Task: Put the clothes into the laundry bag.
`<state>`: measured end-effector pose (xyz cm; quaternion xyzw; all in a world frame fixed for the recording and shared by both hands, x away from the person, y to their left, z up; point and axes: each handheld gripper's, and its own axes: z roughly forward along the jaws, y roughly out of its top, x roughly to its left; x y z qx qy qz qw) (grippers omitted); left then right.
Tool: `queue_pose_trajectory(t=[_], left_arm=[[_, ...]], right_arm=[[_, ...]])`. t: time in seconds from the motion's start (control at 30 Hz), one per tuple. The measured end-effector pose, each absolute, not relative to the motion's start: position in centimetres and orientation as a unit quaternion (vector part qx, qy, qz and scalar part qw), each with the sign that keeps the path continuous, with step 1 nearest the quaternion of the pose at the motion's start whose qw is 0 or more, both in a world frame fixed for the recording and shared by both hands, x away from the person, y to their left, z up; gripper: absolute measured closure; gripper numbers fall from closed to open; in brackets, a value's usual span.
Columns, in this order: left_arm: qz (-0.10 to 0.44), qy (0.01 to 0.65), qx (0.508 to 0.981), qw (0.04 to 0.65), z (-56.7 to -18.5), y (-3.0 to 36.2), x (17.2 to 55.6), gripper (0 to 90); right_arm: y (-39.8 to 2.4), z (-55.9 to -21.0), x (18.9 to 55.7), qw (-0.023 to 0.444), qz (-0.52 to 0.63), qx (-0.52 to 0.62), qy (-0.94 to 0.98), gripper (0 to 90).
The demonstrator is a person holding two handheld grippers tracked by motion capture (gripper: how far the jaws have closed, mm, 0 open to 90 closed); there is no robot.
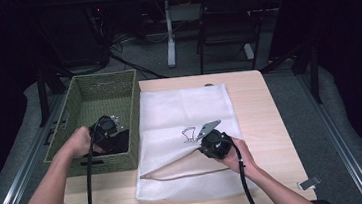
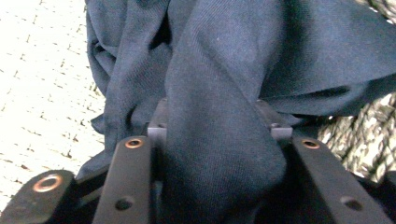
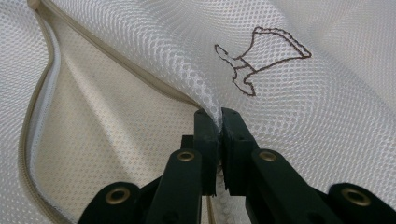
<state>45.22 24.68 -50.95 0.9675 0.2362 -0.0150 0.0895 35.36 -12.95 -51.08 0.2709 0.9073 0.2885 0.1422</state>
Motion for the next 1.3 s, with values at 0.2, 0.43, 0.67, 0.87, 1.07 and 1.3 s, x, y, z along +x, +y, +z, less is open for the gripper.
queue_pose_trajectory(t=[0.2,0.43,0.67,0.87,1.07,1.3], left_arm=[[-0.005,0.247,0.962,0.116,-50.4,25.6,44.8,61.6],[0.01,0.257,0.956,0.142,-49.0,26.7,44.1,62.3],[0.021,0.267,0.948,0.174,-47.7,27.7,43.3,62.9],[0.032,0.271,0.944,0.186,-46.5,28.2,42.9,63.3],[0.041,0.274,0.938,0.208,-45.1,28.5,42.9,63.5],[0.053,0.265,0.939,0.213,-43.8,28.0,42.4,63.6]], right_arm=[[-13.0,-51.1,35.3,0.142,0.289,0.271,0.907,86.2],[-13.0,-51.0,35.3,0.143,0.29,0.272,0.906,86.2],[-13.0,-51.0,35.4,0.141,0.292,0.27,0.906,86.2],[-13.0,-51.0,35.4,0.14,0.291,0.273,0.906,86.2],[-13.1,-51.0,35.4,0.14,0.294,0.27,0.906,86.2],[-13.2,-51.0,35.4,0.141,0.294,0.271,0.905,86.2]])
